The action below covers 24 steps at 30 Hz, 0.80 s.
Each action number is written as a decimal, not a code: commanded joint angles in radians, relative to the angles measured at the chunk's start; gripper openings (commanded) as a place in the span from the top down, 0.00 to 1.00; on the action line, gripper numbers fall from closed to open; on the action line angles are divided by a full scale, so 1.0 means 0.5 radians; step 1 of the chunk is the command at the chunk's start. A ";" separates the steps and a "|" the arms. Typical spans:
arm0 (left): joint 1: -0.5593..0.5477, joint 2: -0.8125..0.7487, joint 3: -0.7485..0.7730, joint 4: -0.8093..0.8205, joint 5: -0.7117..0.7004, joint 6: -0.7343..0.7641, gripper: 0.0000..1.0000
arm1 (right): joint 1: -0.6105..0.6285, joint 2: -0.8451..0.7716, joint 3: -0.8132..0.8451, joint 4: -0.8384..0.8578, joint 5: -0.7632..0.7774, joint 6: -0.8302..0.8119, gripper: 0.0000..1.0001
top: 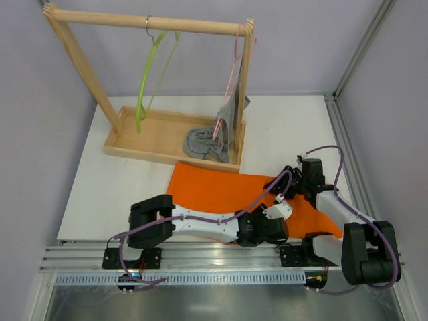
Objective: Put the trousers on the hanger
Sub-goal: Fold the trousers
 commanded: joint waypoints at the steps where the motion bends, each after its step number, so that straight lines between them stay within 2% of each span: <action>1: -0.006 0.060 0.111 -0.133 -0.149 -0.064 0.53 | -0.008 -0.043 0.002 0.058 -0.011 0.009 0.59; 3: -0.012 0.051 0.111 -0.154 -0.204 -0.082 0.72 | -0.008 -0.047 0.005 0.061 -0.023 0.009 0.59; 4: -0.012 0.042 0.114 -0.163 -0.223 -0.098 0.87 | -0.008 -0.050 0.008 0.058 -0.026 0.012 0.59; 6: -0.016 0.008 0.132 -0.252 -0.336 -0.128 0.98 | -0.008 -0.059 0.024 0.049 -0.029 0.009 0.59; 7: -0.012 -0.004 0.142 -0.289 -0.379 -0.168 1.00 | -0.008 -0.062 0.027 0.046 -0.029 0.009 0.59; 13: 0.030 -0.112 0.200 -0.574 -0.548 -0.392 1.00 | -0.008 -0.077 0.036 0.061 -0.035 0.034 0.60; 18: 0.070 -0.191 0.212 -0.823 -0.665 -0.705 1.00 | -0.008 -0.093 0.030 0.067 -0.060 0.037 0.63; 24: 0.138 -0.335 0.142 -0.906 -0.680 -0.892 1.00 | -0.008 -0.224 0.018 -0.074 -0.045 0.040 0.59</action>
